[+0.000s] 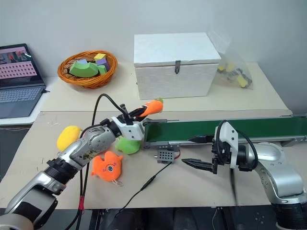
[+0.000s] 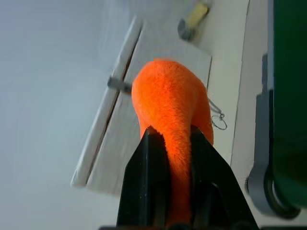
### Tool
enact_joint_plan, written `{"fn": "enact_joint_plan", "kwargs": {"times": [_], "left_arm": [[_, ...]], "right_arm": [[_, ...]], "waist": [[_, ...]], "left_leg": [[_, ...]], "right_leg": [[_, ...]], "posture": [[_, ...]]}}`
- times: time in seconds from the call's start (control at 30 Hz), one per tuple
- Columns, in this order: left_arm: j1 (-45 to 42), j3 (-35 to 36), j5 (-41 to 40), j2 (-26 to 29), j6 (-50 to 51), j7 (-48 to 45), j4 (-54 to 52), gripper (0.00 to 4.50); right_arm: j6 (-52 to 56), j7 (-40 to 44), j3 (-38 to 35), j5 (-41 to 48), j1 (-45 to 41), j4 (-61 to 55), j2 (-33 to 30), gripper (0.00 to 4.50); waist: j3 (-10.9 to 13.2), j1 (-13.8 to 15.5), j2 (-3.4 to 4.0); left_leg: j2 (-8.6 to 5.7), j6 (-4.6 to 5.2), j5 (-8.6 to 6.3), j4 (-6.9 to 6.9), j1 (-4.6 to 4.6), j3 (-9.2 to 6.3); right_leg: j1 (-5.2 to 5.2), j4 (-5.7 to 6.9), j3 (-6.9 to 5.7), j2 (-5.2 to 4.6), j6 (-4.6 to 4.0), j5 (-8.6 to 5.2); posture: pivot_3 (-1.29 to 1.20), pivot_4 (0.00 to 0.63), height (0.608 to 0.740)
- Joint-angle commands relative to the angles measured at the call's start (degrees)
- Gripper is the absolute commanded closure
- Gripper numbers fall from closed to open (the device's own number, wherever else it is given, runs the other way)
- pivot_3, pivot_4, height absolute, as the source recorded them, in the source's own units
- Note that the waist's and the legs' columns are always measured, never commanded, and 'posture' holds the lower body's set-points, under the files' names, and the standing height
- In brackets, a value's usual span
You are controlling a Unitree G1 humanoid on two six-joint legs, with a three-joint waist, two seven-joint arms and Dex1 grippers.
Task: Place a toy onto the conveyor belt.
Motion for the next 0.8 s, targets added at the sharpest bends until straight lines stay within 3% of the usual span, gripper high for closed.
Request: {"fn": "enact_joint_plan", "kwargs": {"times": [0.03,0.23,0.4,0.43,0.47,0.63,0.8], "left_arm": [[-1.69,-1.51,3.94,-1.69,-8.71,1.38,9.26,4.5],[-6.96,-5.76,13.6,-4.16,-18.46,5.84,24.47,4.5],[-10.43,-6.58,17.26,-6.09,-21.12,8.66,30.84,4.5],[-10.86,-6.56,17.5,-6.32,-21.65,8.73,31.65,3.56],[-11.23,-6.52,17.73,-6.46,-22.06,8.73,32.22,3.44],[-11.8,-6.07,17.96,-6.31,-22.0,7.33,32.39,1.54],[-11.57,-5.03,17.03,-5.42,-22.12,5.81,31.13,1.54]], "right_arm": [[1.14,-2.99,-1.67,1.8,0.14,-3.57,0.55,0.0],[2.01,-5.31,-2.37,2.84,-0.18,-4.53,0.52,0.0],[1.84,-6.85,-2.14,3.25,-0.47,-4.81,0.59,0.0],[1.74,-7.14,-2.1,3.23,-0.55,-4.8,0.61,0.0],[1.69,-7.33,-2.08,3.27,-0.62,-4.78,0.61,0.0],[1.43,-7.89,-1.92,3.4,-0.84,-4.5,0.61,0.0],[1.23,-8.03,-1.1,3.16,-1.7,-3.76,0.97,0.0]], "waist": [[0.0,0.04,0.0],[-0.01,0.36,-0.02],[-0.02,0.56,-0.05],[-0.03,0.5,-0.05],[-0.03,0.36,-0.05],[-0.08,-0.1,-0.07],[-0.12,-0.25,-0.07]], "left_leg": [[-0.01,0.0,0.0,0.02,-0.01,0.0],[-0.06,0.03,0.0,0.23,-0.06,0.0],[-0.08,0.17,-0.09,0.48,-0.05,0.06],[-0.08,0.18,-0.09,0.5,-0.04,0.08],[-0.09,0.18,-0.09,0.53,-0.04,0.1],[-0.07,0.2,-0.1,0.72,-0.04,0.13],[-0.05,0.22,-0.11,0.72,-0.01,0.17]], "right_leg": [[-0.01,0.0,0.0,0.0,0.0,0.0],[0.01,0.04,-0.02,0.0,0.07,0.05],[0.12,0.06,0.07,-0.01,0.26,0.16],[0.12,0.08,0.11,0.0,0.3,0.19],[0.12,0.09,0.13,0.0,0.32,0.2],[0.14,0.16,0.16,0.01,0.38,0.25],[0.13,0.18,0.18,0.03,0.38,0.26]], "posture": [[0.0,0.15,0.74],[0.0,0.15,0.74],[0.0,0.15,0.74],[0.0,0.15,0.74],[0.0,0.15,0.74],[0.0,0.15,0.74],[0.0,0.15,0.74]]}}
